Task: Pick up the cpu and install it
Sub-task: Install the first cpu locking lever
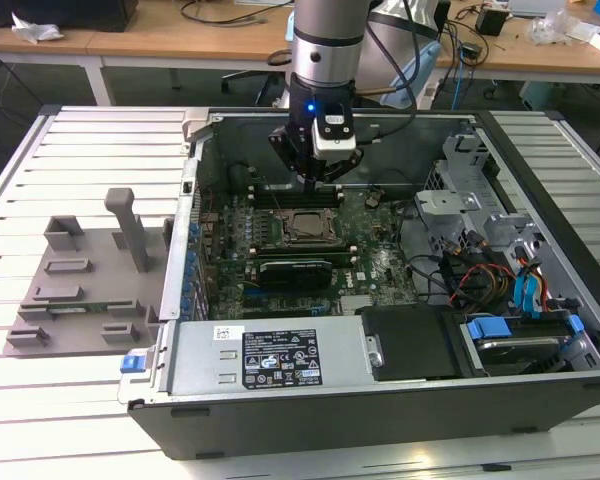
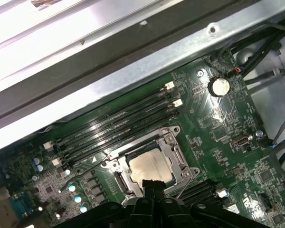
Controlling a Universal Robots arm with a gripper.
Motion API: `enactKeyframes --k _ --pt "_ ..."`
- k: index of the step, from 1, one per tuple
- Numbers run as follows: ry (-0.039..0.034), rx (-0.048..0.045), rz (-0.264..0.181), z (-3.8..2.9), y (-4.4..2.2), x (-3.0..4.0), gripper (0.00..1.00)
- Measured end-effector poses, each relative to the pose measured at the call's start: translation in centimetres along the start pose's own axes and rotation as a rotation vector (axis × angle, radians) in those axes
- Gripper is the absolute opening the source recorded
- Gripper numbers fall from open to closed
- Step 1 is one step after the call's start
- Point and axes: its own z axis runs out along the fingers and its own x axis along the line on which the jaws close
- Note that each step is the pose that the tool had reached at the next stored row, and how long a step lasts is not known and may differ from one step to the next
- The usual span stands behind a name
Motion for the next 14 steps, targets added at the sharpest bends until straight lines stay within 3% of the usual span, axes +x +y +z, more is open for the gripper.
enactKeyframes --k 14 --pt "-0.0078 -0.0019 -0.122 0.0 0.0 0.0 0.11"
